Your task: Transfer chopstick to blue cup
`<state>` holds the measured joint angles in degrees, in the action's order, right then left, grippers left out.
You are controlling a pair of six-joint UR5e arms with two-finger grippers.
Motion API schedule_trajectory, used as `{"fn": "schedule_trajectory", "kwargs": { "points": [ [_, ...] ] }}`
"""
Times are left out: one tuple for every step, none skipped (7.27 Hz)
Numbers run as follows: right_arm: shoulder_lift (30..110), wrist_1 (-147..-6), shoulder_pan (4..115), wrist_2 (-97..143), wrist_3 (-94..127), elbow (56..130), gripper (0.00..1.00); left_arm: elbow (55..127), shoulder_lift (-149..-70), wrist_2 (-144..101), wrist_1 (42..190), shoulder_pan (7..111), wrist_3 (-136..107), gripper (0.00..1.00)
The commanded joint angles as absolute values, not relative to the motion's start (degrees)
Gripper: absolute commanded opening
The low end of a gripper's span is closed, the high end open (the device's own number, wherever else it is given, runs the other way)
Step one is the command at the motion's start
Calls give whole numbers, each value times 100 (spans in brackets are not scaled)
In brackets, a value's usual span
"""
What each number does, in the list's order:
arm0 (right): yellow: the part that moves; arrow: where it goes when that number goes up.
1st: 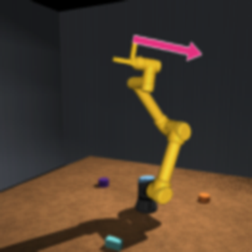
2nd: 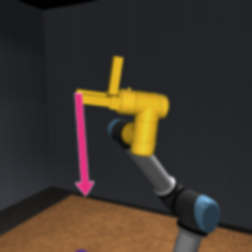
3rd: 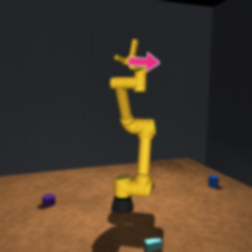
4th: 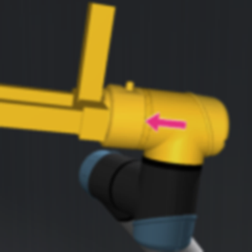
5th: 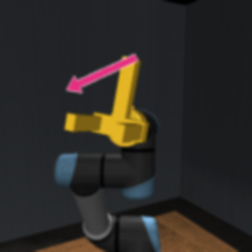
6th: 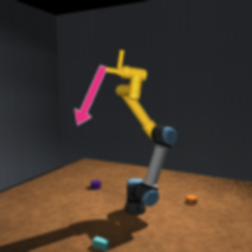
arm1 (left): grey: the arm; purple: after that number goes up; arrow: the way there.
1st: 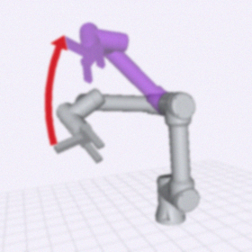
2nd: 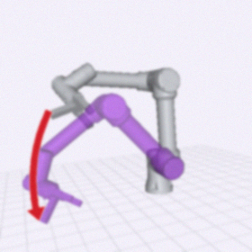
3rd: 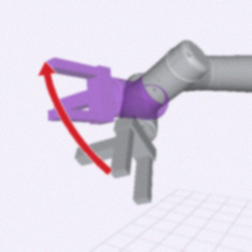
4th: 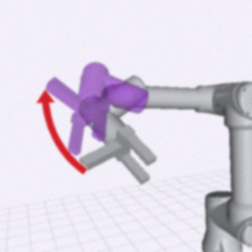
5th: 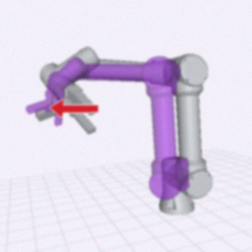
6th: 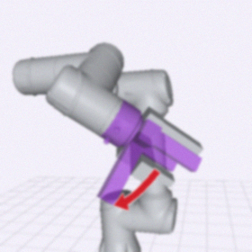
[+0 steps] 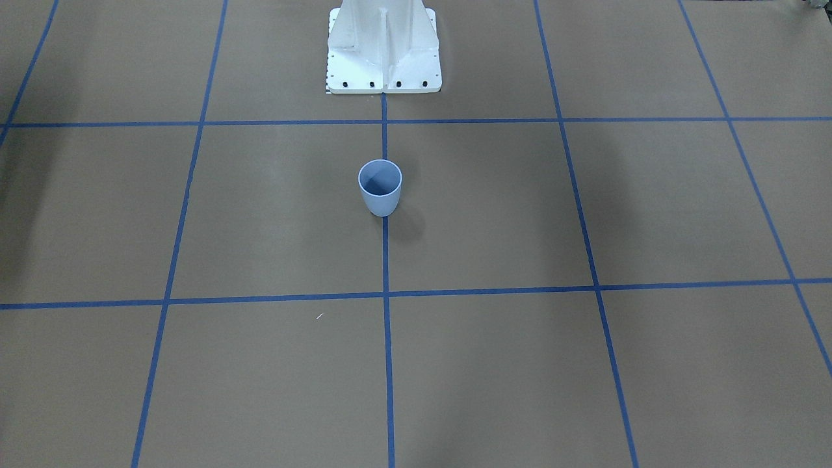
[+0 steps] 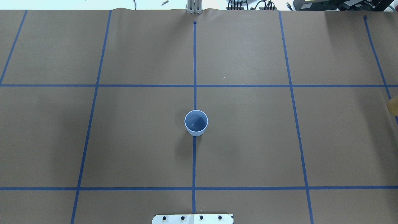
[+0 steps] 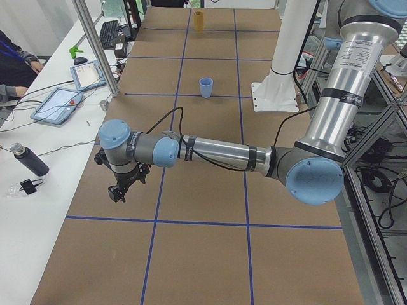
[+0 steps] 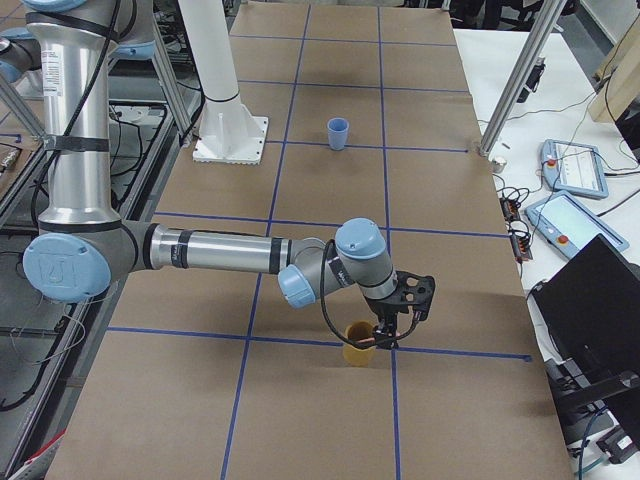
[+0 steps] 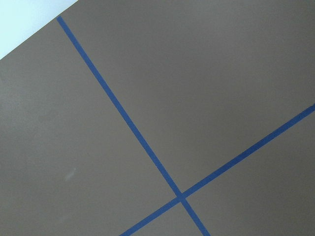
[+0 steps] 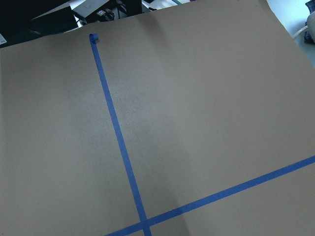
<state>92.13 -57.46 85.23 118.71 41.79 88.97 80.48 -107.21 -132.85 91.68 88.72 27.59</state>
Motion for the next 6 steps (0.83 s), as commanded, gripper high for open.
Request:
{"fn": "schedule_trajectory", "kwargs": {
  "points": [
    [9228, -5704, 8376, 11777, 4333, 8877, 80, 8059, -10679, -13298, 9176, 8868, 2760, 99],
    [9229, -5704, 8359, 11777, 4359, 8877, 66, 8051, -10679, -13298, 9176, 8868, 2751, 99],
    [9229, -5704, 8358, 11786, 4420, 8894, 30, 8059, -10679, -13298, 9176, 8859, 2742, 99],
    [9237, -5704, 8358, 11786, 4421, 8947, 9, 8060, -10687, -13298, 9176, 8859, 2699, 99],
    [9246, -5608, 8358, 11777, 4403, 8973, 0, 8068, -10687, -13298, 9176, 8859, 2698, 99],
    [9298, -5547, 8385, 11777, 4369, 9069, 0, 8077, -10688, -13289, 9167, 8859, 2690, 99]
  ]
}}
